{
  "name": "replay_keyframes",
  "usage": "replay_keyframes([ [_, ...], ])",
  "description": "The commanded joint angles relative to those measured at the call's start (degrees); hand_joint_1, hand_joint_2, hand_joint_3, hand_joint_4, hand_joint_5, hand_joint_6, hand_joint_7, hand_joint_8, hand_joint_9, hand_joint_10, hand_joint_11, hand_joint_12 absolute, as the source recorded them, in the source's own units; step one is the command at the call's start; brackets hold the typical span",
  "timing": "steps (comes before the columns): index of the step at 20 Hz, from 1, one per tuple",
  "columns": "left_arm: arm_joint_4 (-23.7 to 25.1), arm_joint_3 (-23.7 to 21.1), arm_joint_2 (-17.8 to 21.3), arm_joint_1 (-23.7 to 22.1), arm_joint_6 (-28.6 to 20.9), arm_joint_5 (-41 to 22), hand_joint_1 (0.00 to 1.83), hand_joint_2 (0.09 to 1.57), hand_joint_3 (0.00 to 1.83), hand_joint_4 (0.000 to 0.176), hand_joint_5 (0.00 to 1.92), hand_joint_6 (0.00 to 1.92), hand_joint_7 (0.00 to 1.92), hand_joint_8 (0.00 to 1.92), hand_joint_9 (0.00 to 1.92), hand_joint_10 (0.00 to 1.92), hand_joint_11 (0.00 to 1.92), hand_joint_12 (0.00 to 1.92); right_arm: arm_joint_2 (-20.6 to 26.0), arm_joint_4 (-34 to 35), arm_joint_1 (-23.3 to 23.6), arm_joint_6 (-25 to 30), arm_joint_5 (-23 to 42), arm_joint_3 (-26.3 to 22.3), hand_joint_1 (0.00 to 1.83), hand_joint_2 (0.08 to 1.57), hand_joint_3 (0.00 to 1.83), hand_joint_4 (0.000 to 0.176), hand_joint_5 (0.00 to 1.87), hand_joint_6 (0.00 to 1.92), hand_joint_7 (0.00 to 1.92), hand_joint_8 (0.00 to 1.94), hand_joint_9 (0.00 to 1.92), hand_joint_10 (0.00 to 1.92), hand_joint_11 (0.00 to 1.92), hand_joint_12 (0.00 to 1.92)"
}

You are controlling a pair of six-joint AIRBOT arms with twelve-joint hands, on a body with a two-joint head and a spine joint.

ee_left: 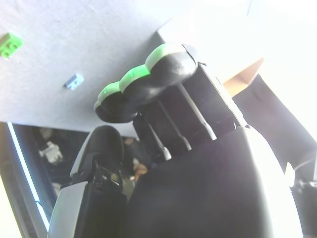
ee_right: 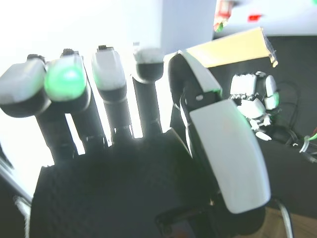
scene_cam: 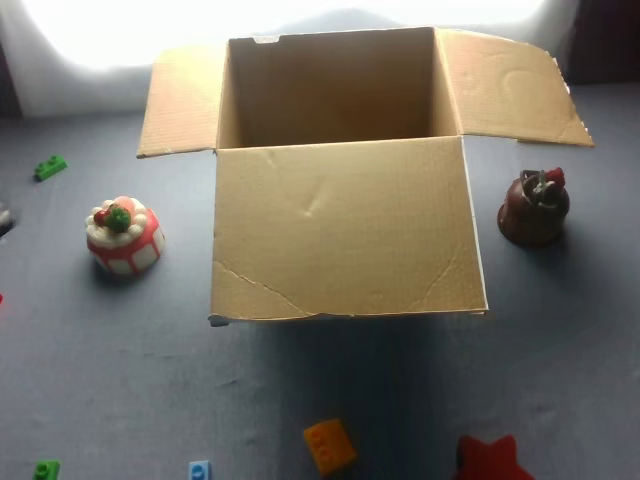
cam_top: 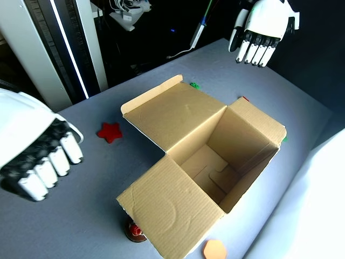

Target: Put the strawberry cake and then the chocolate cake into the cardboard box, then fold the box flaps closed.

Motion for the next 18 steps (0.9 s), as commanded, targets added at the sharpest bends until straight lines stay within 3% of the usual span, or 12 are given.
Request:
replay_keyframes([
  [1,-4.63,0.04,0.52,-0.41,0.11,0.32,0.32,1.19,0.02,0.037,0.14,0.01,0.12,0.00,0.15,0.02,0.00,0.63,0.78,-0.16,0.12,-0.90,10.35,-0.04,0.12,1.06,0.01,0.002,0.12,0.01,0.14,0.00,0.14,0.01,0.00,0.53],
  [4,-4.46,0.07,0.52,-0.36,0.11,0.31,0.33,1.20,0.01,0.032,0.15,0.01,0.11,0.00,0.15,0.01,0.00,0.60,1.10,-0.16,-1.23,-1.50,10.30,-0.38,0.08,1.05,0.00,0.003,0.12,0.00,0.13,0.00,0.14,0.01,0.00,0.56],
  [10,-2.93,0.50,0.25,-0.50,0.11,-0.04,0.37,1.19,0.00,0.028,0.17,0.00,0.13,0.00,0.15,0.00,0.00,0.57,0.49,1.72,0.97,-1.49,10.31,-1.01,0.10,1.05,0.00,0.000,0.12,0.00,0.13,0.00,0.13,0.00,0.00,0.55],
  [13,-1.18,0.40,0.01,-0.98,0.13,-0.03,0.39,1.17,0.00,0.034,0.17,0.00,0.13,0.00,0.15,0.00,0.00,0.58,0.42,4.47,1.29,-1.50,10.28,-0.97,0.29,1.03,0.00,0.000,0.14,0.00,0.14,0.00,0.14,0.00,0.00,0.55],
  [15,-0.79,0.72,-0.02,-1.16,0.13,-0.14,0.53,1.13,0.00,0.037,0.15,0.00,0.11,0.00,0.13,0.00,0.00,0.58,0.36,5.89,1.26,-1.50,9.99,-0.96,0.41,1.03,0.00,0.005,0.11,0.00,0.13,0.00,0.14,0.00,0.00,0.56],
  [17,-0.32,1.86,-0.36,-1.75,0.13,-0.51,0.69,1.10,0.00,0.043,0.13,0.01,0.10,0.00,0.14,0.01,0.00,0.63,0.31,8.90,1.50,-1.51,7.71,-0.84,0.71,1.03,0.00,0.023,0.09,0.00,0.12,0.00,0.13,0.00,0.00,0.48],
  [18,-0.53,2.44,-0.53,-1.43,0.13,-0.60,0.71,1.10,0.00,0.048,0.12,0.00,0.09,0.00,0.14,0.00,0.00,0.64,0.25,8.91,1.59,-1.91,7.40,-0.76,0.79,1.04,0.00,0.022,0.08,0.00,0.11,0.00,0.13,0.00,0.00,0.42],
])
